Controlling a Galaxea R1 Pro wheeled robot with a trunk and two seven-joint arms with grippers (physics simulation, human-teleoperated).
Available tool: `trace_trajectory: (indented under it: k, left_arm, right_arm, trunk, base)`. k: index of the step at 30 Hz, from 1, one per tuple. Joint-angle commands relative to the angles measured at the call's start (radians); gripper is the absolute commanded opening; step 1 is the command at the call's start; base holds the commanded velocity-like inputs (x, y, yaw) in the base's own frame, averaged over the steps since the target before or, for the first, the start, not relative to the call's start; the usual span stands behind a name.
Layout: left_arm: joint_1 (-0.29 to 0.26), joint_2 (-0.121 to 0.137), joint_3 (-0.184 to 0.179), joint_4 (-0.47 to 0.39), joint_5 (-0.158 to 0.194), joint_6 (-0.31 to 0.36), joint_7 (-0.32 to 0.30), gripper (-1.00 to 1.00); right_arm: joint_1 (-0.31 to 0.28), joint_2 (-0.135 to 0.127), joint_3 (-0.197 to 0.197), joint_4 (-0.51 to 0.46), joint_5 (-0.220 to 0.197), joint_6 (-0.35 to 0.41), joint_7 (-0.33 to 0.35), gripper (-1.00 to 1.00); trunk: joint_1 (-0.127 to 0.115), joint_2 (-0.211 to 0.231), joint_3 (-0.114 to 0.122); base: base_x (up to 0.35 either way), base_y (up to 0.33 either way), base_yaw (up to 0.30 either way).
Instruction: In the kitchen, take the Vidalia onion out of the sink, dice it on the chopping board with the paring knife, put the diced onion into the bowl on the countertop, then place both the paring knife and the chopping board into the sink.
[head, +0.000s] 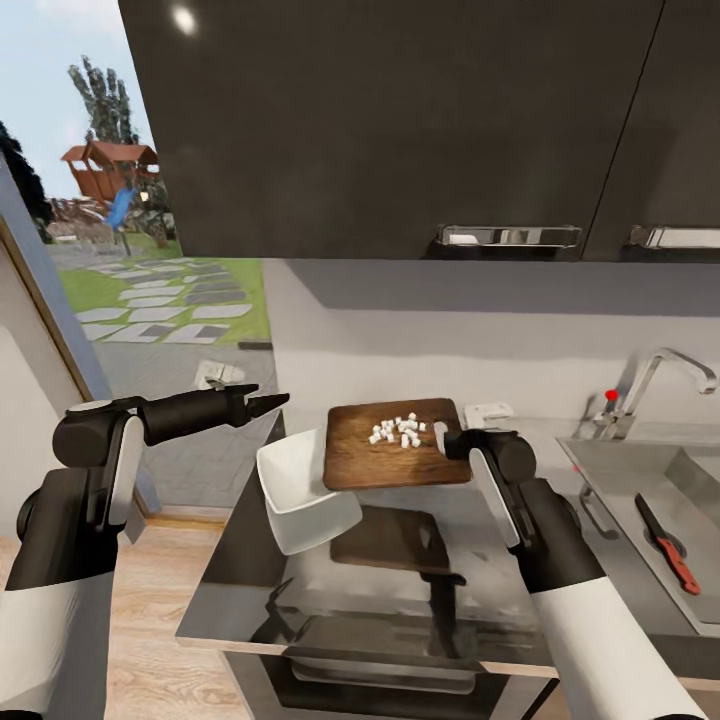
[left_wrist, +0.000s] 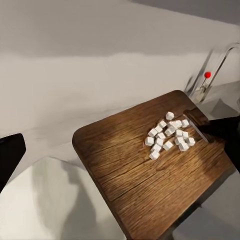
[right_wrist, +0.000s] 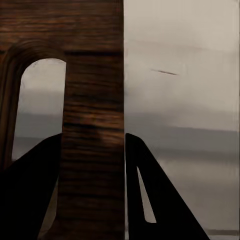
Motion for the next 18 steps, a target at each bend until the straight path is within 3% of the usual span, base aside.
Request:
trace_trajectory:
  k: [1,5,9,18]
  left_arm:
    - [-0.001,0.000,0.001,0.000,0.002,0.008,-0.002,1.00]
    - [-0.001,-0.004,0.000,-0.001,0.002,0.008,-0.002,1.00]
    - [-0.001,-0.028,-0.002,-0.001,0.002,0.007,-0.001,1.00]
    - [-0.001,-0.030,-0.002,-0.001,0.002,0.008,-0.001,1.00]
  right_arm:
    - [-0.001,0.000,0.002,-0.002,0.000,0.005,-0.011,-1.00]
    - [-0.001,0.001,0.005,-0.006,0.000,0.005,-0.011,-1.00]
    - [-0.001,0.007,0.011,-0.008,0.000,0.006,-0.010,-1.00]
    - [-0.003,0.008,0.012,-0.010,0.001,0.007,-0.010,-1.00]
  trunk:
    - [0.000,-0.001,-0.002]
    - [0.000,-0.001,-0.002]
    - [0.000,-0.001,-0.002]
    - [0.000,-0.001,-0.002]
  base:
    - [0.000,0.000,0.002]
    - [0.000,0.000,0.000]
    - [0.000,0.000,0.000]
    - [0.000,0.000,0.000]
